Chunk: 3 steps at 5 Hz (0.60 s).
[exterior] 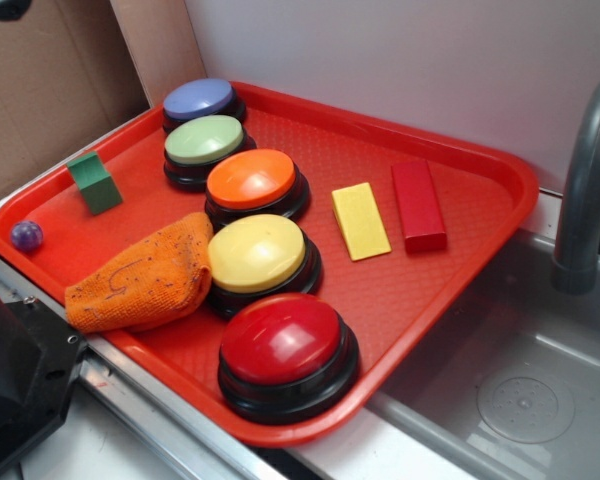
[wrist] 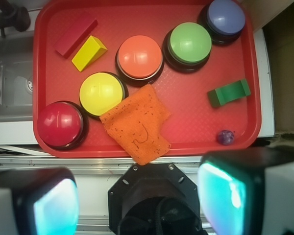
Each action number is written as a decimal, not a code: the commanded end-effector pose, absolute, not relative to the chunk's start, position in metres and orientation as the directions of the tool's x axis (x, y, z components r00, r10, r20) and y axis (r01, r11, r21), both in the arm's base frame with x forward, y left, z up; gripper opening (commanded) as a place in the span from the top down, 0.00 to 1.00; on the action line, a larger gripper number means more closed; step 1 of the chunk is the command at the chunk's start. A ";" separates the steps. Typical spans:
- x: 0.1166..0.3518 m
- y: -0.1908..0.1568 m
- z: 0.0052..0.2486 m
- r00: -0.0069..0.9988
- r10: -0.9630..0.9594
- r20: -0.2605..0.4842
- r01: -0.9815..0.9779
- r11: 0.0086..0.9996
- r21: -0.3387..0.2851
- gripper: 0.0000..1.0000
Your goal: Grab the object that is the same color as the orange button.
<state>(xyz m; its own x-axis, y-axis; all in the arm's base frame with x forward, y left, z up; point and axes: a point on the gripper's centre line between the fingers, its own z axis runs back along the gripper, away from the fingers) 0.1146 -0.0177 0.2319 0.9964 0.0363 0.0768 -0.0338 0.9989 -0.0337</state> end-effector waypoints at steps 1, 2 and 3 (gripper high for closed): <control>0.126 -0.025 0.196 0.988 0.042 0.150 -0.041 0.999 -0.010 0.00; 0.131 -0.026 0.173 0.988 0.042 0.146 -0.044 0.999 0.008 0.00; 0.135 -0.023 0.139 0.993 0.033 0.117 -0.032 0.999 -0.004 0.00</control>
<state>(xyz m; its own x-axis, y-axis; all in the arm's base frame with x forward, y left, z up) 0.1304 -0.0228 0.1317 0.9952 0.0353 0.0913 -0.0354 0.9994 -0.0003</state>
